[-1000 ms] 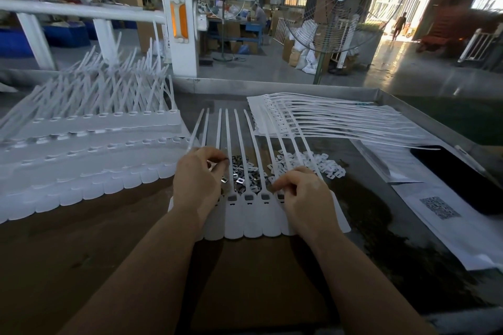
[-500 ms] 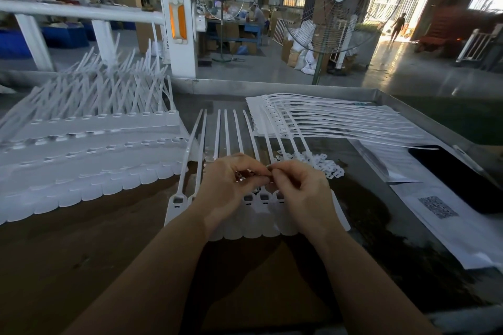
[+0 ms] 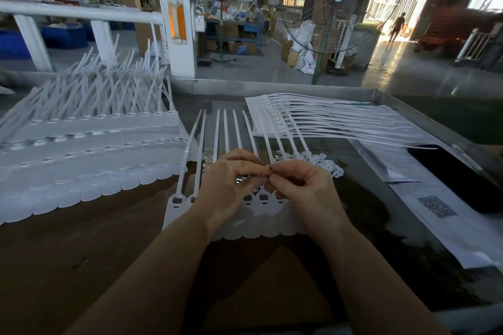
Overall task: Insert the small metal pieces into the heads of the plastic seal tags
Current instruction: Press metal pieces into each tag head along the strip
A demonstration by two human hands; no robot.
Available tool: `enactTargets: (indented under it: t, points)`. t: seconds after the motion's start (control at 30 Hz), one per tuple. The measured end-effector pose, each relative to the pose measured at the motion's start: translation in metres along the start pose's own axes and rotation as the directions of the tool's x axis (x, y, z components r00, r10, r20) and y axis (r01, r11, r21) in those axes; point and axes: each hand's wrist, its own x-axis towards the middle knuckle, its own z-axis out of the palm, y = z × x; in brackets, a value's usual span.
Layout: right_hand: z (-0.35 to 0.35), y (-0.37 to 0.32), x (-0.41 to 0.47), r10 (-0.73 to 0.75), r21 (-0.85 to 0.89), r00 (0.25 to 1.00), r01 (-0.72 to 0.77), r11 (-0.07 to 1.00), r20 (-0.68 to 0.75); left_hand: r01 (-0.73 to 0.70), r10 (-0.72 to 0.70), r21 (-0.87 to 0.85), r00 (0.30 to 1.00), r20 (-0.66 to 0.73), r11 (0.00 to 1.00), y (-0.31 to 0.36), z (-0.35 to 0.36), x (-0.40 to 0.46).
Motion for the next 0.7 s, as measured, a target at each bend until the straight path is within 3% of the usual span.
enactTargets:
  t: [0.13, 0.3, 0.5, 0.7]
  points:
    - [-0.002, 0.001, 0.000, -0.008, -0.027, 0.996, 0.006, 1.000, -0.085, 0.016, -0.014, 0.034, 0.999, -0.032, 0.999, 0.001, -0.001, -0.001]
    - [-0.002, 0.004, 0.002, -0.113, -0.180, 0.969, 0.073, 0.981, -0.221, 0.290, -0.229, 0.206, 0.934, -0.274, 0.935, -0.013, -0.007, 0.000]
    - [-0.003, 0.011, 0.003, -0.146, -0.365, 0.954, 0.043, 0.930, -0.262, 0.340, -0.280, 0.422, 0.939, -0.198, 0.840, -0.018, -0.005, -0.002]
    - [-0.003, 0.013, 0.004, -0.138, -0.386, 0.948, 0.018, 0.922, -0.286, 0.335, -0.309, 0.516, 0.941, -0.139, 0.788, -0.020, -0.005, -0.001]
